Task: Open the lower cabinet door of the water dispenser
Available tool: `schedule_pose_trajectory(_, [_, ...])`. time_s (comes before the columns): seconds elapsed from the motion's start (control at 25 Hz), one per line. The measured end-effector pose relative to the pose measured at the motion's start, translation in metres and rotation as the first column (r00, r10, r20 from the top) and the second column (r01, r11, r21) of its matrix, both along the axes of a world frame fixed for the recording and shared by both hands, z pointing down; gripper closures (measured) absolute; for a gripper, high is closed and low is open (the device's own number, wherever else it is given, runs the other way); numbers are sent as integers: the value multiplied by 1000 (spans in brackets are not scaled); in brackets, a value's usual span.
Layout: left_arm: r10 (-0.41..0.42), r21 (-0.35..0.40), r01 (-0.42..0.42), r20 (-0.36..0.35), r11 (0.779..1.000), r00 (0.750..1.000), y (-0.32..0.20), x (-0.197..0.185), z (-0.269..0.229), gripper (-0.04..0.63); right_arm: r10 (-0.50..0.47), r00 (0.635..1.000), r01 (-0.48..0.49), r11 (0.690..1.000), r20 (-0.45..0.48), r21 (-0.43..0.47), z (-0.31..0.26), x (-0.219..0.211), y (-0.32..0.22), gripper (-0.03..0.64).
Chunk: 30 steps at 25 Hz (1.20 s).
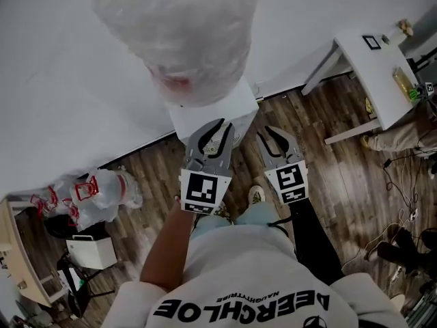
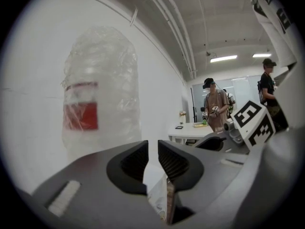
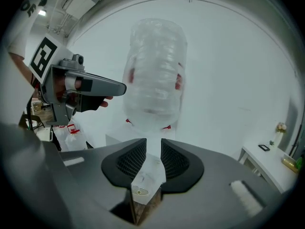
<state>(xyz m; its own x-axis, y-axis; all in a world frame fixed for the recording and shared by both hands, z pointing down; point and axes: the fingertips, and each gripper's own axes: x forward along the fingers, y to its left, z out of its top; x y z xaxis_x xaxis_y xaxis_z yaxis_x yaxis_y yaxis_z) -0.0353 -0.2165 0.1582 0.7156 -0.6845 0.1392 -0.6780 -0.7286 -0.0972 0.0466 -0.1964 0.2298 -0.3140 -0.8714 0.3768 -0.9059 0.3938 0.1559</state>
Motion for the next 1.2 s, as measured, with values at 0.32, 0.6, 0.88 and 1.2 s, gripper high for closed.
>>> schedule_pose_trajectory(0.32, [51, -3, -51, 31, 999, 998, 3, 34, 21, 520, 35, 999, -35, 998, -3, -44, 36, 20, 20, 540])
schedule_pose_trajectory(0.6, [31, -67, -31, -10, 997, 999, -8, 72, 42, 520, -66, 998, 67, 995, 17, -76, 61, 43, 9, 540])
schedule_pose_trajectory(0.88, [-20, -101, 23, 30, 995, 999, -26, 116, 64, 520, -139, 990, 138, 983, 6, -119, 85, 92, -11, 540])
schedule_pose_trajectory(1.2, [-27, -125, 38, 85, 991, 996, -39, 168, 94, 520, -238, 971, 235, 955, 5, -184, 127, 134, -25, 540])
